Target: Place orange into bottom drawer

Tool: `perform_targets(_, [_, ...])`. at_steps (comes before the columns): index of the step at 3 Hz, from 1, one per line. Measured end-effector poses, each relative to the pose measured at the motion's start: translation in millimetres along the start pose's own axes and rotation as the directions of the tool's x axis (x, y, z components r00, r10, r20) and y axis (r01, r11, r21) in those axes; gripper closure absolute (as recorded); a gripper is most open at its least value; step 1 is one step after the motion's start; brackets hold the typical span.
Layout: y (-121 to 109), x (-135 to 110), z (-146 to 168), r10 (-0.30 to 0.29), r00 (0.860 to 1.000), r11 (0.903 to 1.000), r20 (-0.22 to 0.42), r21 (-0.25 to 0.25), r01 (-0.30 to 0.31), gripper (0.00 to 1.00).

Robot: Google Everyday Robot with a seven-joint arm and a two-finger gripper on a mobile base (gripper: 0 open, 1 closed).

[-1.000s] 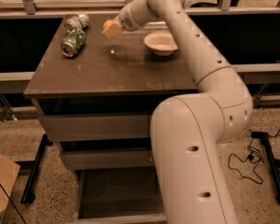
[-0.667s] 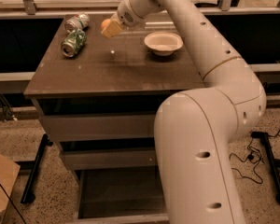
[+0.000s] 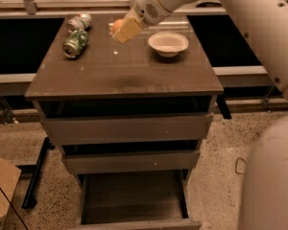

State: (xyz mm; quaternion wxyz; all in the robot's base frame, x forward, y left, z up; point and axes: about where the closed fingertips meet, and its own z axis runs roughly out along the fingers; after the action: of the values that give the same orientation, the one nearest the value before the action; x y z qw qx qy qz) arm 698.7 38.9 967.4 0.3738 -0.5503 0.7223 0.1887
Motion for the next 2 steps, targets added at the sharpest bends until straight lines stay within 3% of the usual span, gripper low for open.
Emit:
perform_targets(1, [59, -5, -47, 0.046, 0.996, 0.9988, 0.075, -0.021, -0.045, 1.00])
perform_targets(2, [118, 4, -67, 0.151, 0.978, 0.9872, 0.145, -0.073, -0.142, 1.00])
